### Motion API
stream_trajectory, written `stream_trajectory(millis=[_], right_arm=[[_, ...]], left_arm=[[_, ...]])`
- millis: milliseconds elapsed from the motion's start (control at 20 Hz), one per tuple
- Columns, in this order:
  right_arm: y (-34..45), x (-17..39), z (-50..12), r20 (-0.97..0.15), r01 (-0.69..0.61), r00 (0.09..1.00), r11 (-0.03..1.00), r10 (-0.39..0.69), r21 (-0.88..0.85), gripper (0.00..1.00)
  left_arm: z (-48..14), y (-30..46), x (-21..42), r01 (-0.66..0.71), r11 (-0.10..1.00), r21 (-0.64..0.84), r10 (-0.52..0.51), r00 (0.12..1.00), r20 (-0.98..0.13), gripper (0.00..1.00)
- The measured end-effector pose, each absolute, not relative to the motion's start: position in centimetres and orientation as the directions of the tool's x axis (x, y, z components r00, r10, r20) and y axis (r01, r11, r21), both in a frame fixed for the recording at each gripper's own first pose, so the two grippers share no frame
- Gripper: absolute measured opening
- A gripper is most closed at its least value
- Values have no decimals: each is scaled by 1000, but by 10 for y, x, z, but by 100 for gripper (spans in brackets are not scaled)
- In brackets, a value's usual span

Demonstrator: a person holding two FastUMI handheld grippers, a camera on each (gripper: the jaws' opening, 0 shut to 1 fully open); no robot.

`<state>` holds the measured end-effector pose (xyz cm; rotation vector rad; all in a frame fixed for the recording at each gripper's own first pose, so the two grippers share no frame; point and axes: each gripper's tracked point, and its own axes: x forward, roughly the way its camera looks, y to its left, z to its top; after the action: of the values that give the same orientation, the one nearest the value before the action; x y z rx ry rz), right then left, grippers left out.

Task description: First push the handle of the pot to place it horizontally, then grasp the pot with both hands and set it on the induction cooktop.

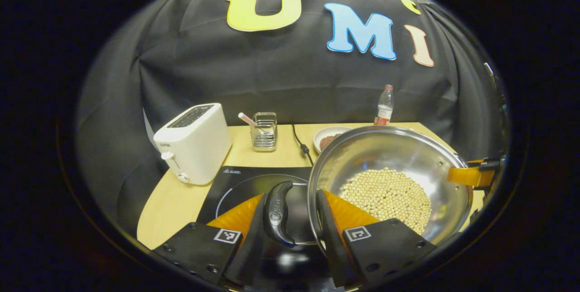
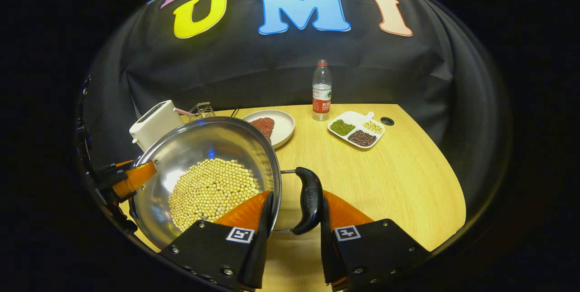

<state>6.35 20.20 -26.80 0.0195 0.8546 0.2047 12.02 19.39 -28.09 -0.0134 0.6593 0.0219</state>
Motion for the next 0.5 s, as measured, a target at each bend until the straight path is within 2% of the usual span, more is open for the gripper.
stream_trajectory(millis=[500], right_arm=[[261,62,-272,-740,-176,641,978,203,116,49]], left_arm=[[-284,257,120,-36,999,7,33,793,-609,65]])
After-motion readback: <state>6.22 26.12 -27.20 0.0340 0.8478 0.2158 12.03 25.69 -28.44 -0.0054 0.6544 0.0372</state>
